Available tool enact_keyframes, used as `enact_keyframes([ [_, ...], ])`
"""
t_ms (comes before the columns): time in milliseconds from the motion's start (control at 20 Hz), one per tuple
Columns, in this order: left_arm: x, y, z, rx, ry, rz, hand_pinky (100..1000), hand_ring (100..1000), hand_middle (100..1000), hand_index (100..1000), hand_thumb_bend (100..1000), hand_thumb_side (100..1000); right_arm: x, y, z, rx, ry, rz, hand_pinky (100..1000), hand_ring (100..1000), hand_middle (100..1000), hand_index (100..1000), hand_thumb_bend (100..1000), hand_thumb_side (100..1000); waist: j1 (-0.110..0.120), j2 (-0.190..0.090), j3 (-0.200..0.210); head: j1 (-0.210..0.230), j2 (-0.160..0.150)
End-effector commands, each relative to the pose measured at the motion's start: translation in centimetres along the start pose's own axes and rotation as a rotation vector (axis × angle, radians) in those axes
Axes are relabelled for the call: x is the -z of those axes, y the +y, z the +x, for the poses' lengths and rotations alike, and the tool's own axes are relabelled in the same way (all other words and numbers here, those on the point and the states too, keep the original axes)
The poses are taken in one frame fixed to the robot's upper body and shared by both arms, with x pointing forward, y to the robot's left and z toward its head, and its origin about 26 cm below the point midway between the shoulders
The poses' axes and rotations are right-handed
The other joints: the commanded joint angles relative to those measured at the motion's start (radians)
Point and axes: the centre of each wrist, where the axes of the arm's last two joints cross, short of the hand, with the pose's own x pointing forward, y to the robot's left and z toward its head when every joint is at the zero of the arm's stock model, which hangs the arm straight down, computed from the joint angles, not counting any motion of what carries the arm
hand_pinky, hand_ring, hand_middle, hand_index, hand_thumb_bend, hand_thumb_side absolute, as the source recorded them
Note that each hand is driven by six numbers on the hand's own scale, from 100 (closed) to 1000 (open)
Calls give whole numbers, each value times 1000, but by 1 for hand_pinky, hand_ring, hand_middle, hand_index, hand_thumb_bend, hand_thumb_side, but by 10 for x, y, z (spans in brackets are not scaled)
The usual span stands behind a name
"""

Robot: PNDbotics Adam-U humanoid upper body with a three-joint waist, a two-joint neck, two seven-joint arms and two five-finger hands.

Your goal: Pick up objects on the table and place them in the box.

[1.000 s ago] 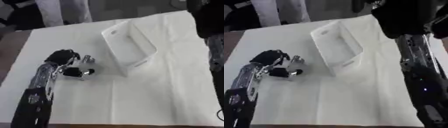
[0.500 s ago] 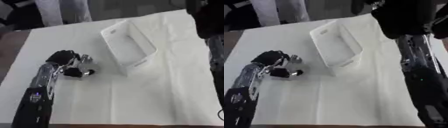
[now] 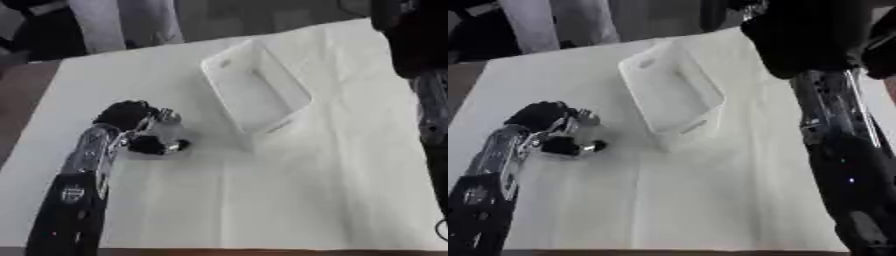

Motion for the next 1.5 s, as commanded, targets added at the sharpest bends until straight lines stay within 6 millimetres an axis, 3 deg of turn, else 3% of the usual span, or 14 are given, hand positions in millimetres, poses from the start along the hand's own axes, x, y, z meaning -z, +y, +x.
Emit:
enact_keyframes([
  [50,0,-1,-5,29,13,-10,100,233,415,758,605,1000,11,-2,7,-31,-13,57,663,819,934,456,100,809,-5,-7,0,2,0],
  [200,0,-3,-5,35,14,-14,100,231,413,756,625,1000,11,-2,7,-30,-13,57,663,819,934,456,100,809,-4,-8,1,2,0],
  [250,1,-4,-5,38,13,-17,100,233,413,751,621,945,11,-2,7,-30,-13,57,663,819,934,456,100,809,-4,-8,2,2,0],
  [300,1,-5,-5,42,14,-25,100,236,414,741,553,836,11,-2,7,-29,-14,57,663,819,934,456,100,809,-4,-8,3,2,0],
  [350,1,-6,-5,44,16,-29,100,257,425,716,367,572,11,-2,7,-29,-14,57,664,819,934,457,100,809,-4,-8,3,1,0],
  [400,0,-7,-6,44,24,-33,100,275,436,697,255,325,11,-2,7,-29,-14,56,664,819,933,457,100,809,-5,-8,3,1,0],
  [450,0,-7,-6,43,31,-36,100,295,455,670,108,205,11,-2,7,-29,-15,56,664,819,933,458,100,809,-5,-8,4,1,0],
  [550,0,-9,-5,38,43,-37,100,276,454,586,100,164,10,-2,7,-29,-16,55,664,819,933,458,100,809,-5,-9,4,1,0],
  [750,0,-14,-5,43,53,-52,100,172,332,410,100,150,10,-2,7,-29,-16,54,664,819,933,458,100,809,-6,-10,4,1,0],
  [1350,-2,-12,-7,5,21,-11,100,172,335,401,100,202,11,-2,7,-34,-9,58,664,820,934,454,100,807,-6,-6,3,0,0],
  [1500,-3,-16,-10,-53,-13,2,100,177,337,416,100,254,10,-2,7,-35,-9,57,664,820,934,453,100,806,-7,-7,3,-1,0],
])
